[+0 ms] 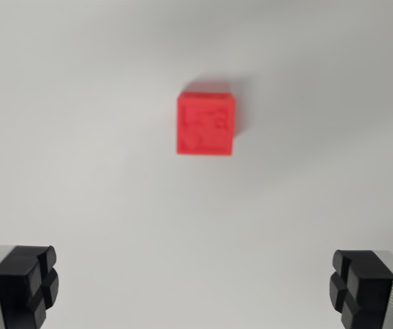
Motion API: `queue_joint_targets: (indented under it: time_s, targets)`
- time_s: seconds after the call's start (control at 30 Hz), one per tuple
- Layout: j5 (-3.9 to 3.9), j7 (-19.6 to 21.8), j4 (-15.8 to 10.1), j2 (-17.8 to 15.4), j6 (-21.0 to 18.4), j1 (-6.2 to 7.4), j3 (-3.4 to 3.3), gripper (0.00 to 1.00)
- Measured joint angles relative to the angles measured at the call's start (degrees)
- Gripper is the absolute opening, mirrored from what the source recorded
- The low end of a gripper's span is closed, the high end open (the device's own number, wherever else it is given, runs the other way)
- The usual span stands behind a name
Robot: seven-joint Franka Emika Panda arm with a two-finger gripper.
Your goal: Destack cube
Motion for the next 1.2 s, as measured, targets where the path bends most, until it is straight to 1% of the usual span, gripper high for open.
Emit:
queue_joint_targets:
  time_s: [0.2, 0.43, 0.63, 1.2]
  targets:
    - [0.00, 0.01, 1.24, -0.76, -1.98, 0.00, 0.00, 1.00]
    - [0.00, 0.02, 2.06, -1.25, -3.35, 0.00, 0.00, 1.00]
    - [0.00, 0.02, 2.42, -1.41, -3.79, 0.00, 0.00, 1.00]
    - [0.00, 0.02, 2.42, -1.40, -3.78, 0.00, 0.00, 1.00]
